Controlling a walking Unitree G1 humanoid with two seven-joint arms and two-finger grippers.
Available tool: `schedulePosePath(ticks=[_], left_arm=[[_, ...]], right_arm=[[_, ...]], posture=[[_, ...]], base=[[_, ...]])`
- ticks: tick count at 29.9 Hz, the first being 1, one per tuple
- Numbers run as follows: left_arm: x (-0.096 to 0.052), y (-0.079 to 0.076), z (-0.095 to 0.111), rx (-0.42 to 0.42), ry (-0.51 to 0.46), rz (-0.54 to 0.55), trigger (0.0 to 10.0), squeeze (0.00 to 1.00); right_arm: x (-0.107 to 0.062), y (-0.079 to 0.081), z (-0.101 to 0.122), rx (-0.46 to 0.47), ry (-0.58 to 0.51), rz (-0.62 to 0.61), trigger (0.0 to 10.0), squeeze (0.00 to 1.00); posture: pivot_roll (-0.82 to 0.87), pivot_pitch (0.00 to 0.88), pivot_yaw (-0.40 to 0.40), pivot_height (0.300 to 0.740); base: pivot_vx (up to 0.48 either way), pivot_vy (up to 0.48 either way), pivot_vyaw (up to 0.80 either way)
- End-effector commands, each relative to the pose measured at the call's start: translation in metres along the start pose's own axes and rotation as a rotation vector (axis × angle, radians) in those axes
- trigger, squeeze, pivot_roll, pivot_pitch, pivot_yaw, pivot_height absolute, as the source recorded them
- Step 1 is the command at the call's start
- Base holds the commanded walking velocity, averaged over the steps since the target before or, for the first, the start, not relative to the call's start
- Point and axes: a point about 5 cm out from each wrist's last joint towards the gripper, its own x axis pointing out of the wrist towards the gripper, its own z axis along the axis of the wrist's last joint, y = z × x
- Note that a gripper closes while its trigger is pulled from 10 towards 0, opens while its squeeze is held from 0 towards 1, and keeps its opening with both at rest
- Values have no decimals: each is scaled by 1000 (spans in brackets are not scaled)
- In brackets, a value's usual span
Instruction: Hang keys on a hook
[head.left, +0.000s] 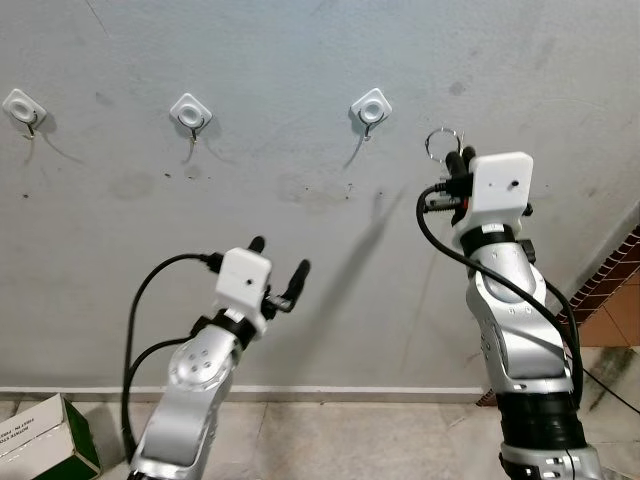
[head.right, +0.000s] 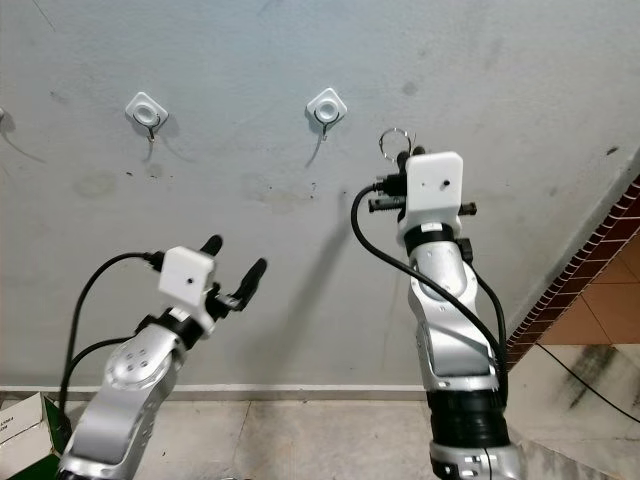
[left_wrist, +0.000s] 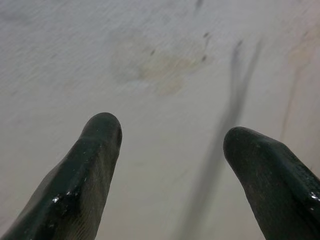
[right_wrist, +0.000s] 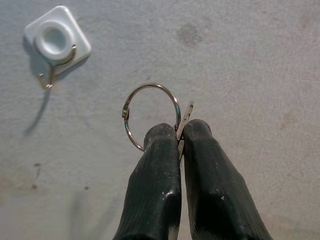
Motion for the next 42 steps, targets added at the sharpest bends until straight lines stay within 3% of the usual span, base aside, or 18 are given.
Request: schedulePosePath(ticks=[1,7,16,26,42], left_arm=[[-6,6,2,4,6,29,10000,0],[-26,23,-12,-19,90,56,10000,0],[-26,38,-5,-22,106,69,10000,0],[-26,37,0,-154,118,135,10000,0],[-24,39,3,-170,136,138,10000,0]], right_arm=[[-3,0,9,4,-25,10,10000,0],[-13,-1,1,22,35,20,10000,0],[-14,3,-1,38,58,41,10000,0],[-15,6,-4,31,77,57,10000,0],[-15,9,-4,40,82,54,10000,0]], posture=[[20,17,31,740],[29,19,21,740],[34,12,12,740],[33,12,10,740],[32,19,17,740]], base=[[0,0,0],[0,0,-237],[0,0,-754],[0,0,-41],[0,245,0]])
